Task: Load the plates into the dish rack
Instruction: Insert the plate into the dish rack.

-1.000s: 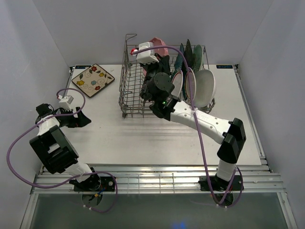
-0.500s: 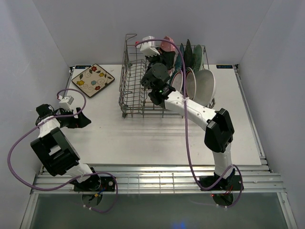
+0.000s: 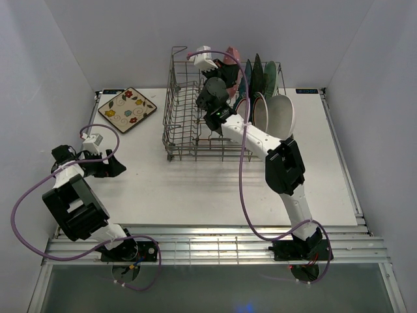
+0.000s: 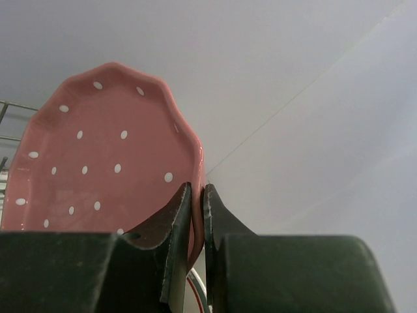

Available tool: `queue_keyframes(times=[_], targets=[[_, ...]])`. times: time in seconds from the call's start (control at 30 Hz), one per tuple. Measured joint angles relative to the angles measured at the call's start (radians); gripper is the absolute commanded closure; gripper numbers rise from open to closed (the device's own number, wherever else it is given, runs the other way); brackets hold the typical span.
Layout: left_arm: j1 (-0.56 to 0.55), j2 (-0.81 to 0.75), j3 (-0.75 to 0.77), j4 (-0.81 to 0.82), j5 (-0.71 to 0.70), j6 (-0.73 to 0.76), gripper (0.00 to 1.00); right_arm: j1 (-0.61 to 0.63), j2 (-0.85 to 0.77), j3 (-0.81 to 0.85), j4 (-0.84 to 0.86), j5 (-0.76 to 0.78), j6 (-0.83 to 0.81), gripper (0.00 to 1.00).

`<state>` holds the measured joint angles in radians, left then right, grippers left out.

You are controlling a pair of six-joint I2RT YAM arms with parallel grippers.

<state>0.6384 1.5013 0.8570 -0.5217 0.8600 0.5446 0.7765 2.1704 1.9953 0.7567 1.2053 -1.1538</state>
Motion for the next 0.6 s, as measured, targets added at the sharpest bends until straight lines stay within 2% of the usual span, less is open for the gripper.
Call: queue_keyframes(times=[0.17,0.6], targets=[[0.000,0.000,0.000,0.011,0.000,0.001,0.02,-0.047,0.054,0.037,-0.103,-0.062,0.079,0.92],[0.000,0.000,-0.001,0.028,0.000,0.002,0.02,-0.117,0.061,0.095,-0.322,-0.185,0.304,0.92]])
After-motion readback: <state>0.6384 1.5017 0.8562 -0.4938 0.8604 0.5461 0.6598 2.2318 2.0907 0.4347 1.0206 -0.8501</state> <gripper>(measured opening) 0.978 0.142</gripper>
